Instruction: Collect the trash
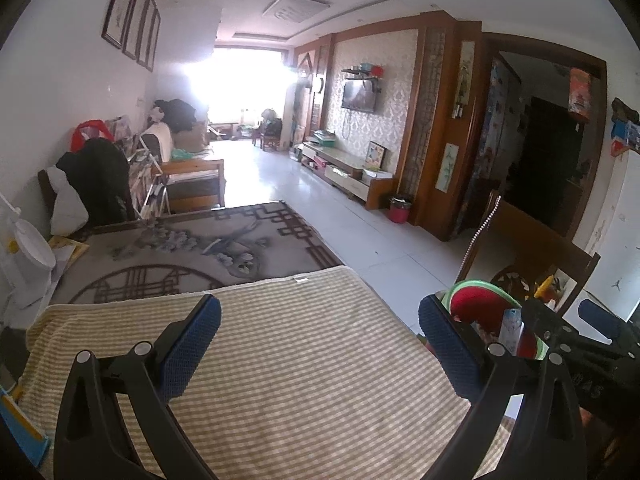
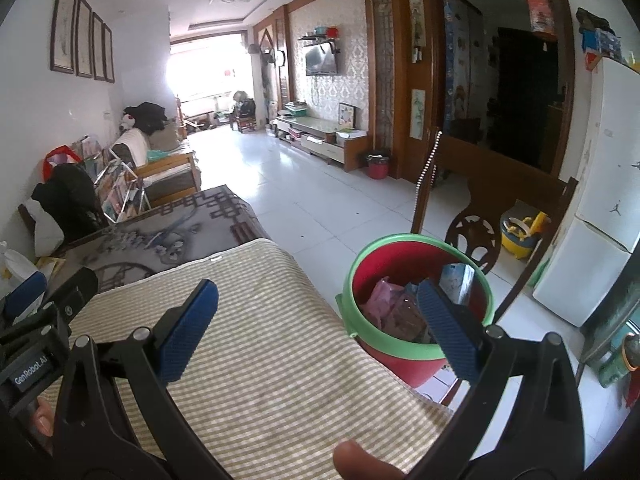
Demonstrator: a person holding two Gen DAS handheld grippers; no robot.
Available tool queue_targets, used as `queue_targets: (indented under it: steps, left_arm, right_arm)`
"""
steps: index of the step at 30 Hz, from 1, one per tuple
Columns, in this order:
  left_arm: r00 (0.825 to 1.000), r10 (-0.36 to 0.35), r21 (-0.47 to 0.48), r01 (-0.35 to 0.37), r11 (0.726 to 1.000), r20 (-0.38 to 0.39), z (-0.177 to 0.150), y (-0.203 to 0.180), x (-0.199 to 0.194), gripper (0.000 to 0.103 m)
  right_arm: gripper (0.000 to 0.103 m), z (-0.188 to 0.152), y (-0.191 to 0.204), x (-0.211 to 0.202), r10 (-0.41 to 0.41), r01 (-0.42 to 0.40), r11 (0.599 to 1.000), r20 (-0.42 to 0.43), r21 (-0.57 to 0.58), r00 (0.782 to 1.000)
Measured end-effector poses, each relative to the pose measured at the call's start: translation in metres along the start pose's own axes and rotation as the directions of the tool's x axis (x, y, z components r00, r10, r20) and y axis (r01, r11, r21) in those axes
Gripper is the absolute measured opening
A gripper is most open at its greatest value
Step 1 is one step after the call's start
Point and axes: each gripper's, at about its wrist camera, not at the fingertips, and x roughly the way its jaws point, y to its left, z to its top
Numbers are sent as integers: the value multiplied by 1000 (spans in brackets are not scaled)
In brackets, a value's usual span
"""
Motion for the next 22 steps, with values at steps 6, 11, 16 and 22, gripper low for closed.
queue_targets:
  steps: [6, 11, 16, 22]
  left_arm:
    - [1000, -17, 0, 17, 1000, -16, -5, 5, 6, 95]
    - [999, -26, -10, 26, 1000, -46, -12, 13, 15, 95]
    - [998, 2, -35, -5, 999, -67, -20, 29, 23, 95]
    - [964, 194, -88, -212, 973, -182, -52, 93, 46, 95]
  right_arm:
    - [98, -6, 5, 3, -20, 20, 1000, -22, -5, 1000]
    - [98, -12, 10, 11, -21, 21, 1000, -59, -10, 998]
    - [98, -18, 21, 25, -4, 0, 999, -100, -34, 995]
    - [98, -39, 44, 73, 54, -73, 994, -201, -87, 978]
